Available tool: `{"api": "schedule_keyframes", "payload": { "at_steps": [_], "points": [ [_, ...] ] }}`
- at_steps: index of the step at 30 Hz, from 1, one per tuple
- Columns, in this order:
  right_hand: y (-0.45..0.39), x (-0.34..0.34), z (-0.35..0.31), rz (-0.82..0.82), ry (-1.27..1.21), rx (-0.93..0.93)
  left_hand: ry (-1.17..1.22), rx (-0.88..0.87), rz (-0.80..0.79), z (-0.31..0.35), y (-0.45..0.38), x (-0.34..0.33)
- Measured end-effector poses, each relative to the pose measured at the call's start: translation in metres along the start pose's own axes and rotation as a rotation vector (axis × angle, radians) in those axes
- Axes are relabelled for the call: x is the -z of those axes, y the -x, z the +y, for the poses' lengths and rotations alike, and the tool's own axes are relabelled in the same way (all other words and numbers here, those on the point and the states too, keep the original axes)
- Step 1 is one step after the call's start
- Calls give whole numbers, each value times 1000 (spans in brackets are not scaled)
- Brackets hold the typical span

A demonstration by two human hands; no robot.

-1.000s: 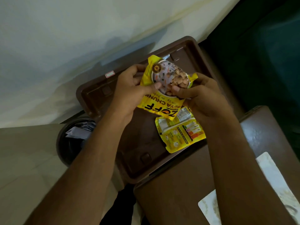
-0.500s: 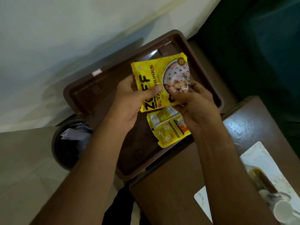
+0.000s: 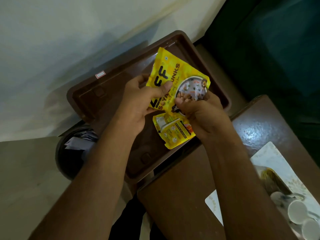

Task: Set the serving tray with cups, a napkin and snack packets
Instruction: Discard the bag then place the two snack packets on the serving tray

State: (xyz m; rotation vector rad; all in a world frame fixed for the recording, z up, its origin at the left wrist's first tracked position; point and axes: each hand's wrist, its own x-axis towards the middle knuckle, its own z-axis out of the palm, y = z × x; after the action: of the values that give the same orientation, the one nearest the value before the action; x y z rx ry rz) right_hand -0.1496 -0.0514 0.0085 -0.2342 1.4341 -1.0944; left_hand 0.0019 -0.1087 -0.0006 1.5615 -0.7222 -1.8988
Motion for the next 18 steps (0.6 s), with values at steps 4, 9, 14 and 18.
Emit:
{"api": "schedule_keyframes", "payload": {
  "at_steps": [4, 9, 14, 18],
  "points": [
    [3, -2, 6, 105, -178, -66, 68, -7, -62, -7, 13, 0],
    [7, -7, 20, 43, -154, -14, 8, -95, 72, -16, 15, -2],
    [8, 6, 11, 163, 97, 81, -29, -107, 68, -9, 13, 15],
    [2, 24, 10, 352, 879, 308, -158, -74, 183, -2, 1, 45]
  ]
}}
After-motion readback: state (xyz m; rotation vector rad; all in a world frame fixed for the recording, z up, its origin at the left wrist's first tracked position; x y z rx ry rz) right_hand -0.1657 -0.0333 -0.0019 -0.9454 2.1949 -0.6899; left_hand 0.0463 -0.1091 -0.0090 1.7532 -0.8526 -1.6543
